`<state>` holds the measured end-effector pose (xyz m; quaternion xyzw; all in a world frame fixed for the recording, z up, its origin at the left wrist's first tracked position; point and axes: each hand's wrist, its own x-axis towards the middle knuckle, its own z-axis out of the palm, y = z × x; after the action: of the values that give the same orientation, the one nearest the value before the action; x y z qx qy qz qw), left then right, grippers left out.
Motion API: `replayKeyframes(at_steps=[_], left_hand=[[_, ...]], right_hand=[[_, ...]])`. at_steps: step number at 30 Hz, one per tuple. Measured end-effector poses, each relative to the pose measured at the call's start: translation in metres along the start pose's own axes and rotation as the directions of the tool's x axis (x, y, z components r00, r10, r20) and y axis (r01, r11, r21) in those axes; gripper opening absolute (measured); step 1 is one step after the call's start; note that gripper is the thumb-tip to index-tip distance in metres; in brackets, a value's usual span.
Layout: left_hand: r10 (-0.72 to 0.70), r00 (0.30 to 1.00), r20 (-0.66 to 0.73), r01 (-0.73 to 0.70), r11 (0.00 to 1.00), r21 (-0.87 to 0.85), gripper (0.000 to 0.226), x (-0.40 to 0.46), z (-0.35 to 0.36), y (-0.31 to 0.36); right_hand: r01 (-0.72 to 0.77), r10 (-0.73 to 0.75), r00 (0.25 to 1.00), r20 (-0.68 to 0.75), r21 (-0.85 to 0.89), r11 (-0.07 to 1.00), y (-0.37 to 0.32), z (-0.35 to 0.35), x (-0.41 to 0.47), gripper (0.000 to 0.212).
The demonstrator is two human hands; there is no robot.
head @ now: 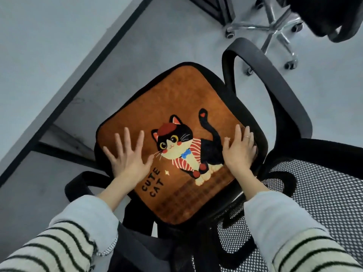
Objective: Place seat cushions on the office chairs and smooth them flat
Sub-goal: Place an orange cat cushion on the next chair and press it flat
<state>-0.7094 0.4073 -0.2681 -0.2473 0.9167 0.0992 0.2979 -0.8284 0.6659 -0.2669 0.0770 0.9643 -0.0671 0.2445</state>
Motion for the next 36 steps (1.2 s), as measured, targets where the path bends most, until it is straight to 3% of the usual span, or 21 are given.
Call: replayKeyframes(at_steps=[2,6,11,14,18,20,22,24,30,34,36], left_hand=[[0.139,0.99,0.005,-0.139,0.987,0.077,0.076,0.013,0.013,0.012],[0.131,0.979,-0.154,-0.129,0.991,0.023,0.065,0.04,0.031,0.024],[0.16,0.945,-0.284,-0.13,0.984,0.121,0.068,0.054,0.061,0.018],[0.166,0.942,-0.292,-0.135,0.983,0.125,0.068,0.057,0.059,0.018],[0.201,0.95,-0.238,-0.177,0.977,0.12,0.067,0.052,0.043,0.017],[0.275,0.934,-0.227,-0.243,0.957,0.159,0.067,0.063,0.029,0.02],[0.376,0.894,-0.246,-0.33,0.921,0.208,0.065,0.085,0.009,0.035],[0.442,0.852,-0.282,-0.388,0.893,0.228,0.063,0.115,-0.004,0.056],[0.458,0.826,-0.329,-0.38,0.883,0.276,0.06,0.144,0.006,0.07],[0.457,0.85,-0.261,-0.402,0.884,0.239,0.06,0.137,-0.009,0.073],[0.501,0.829,-0.248,-0.452,0.862,0.23,0.059,0.144,-0.023,0.081]], right_hand=[[-0.002,0.001,0.999,-0.048,-0.034,0.999,0.006,0.009,0.006,0.06],[-0.005,-0.006,0.984,-0.176,-0.063,0.998,0.017,0.043,0.013,0.062],[-0.065,0.025,0.942,-0.334,-0.109,0.992,0.013,0.077,0.024,0.058],[-0.065,0.022,0.947,-0.322,-0.126,0.99,0.01,0.076,0.025,0.058],[-0.112,0.109,0.964,-0.241,0.003,0.994,-0.015,0.057,0.019,0.06],[0.005,0.002,0.979,-0.203,0.035,0.999,-0.039,0.046,0.021,0.06],[0.206,-0.212,0.948,-0.238,-0.051,0.977,-0.061,0.039,0.032,0.057],[0.304,-0.335,0.905,-0.261,-0.153,0.94,-0.076,0.045,0.052,0.056],[0.301,-0.384,0.84,-0.384,-0.261,0.917,-0.078,0.069,0.073,0.052],[0.334,-0.401,0.843,-0.359,-0.235,0.913,-0.082,0.06,0.067,0.053],[0.379,-0.434,0.833,-0.344,-0.218,0.899,-0.083,0.051,0.068,0.053]])
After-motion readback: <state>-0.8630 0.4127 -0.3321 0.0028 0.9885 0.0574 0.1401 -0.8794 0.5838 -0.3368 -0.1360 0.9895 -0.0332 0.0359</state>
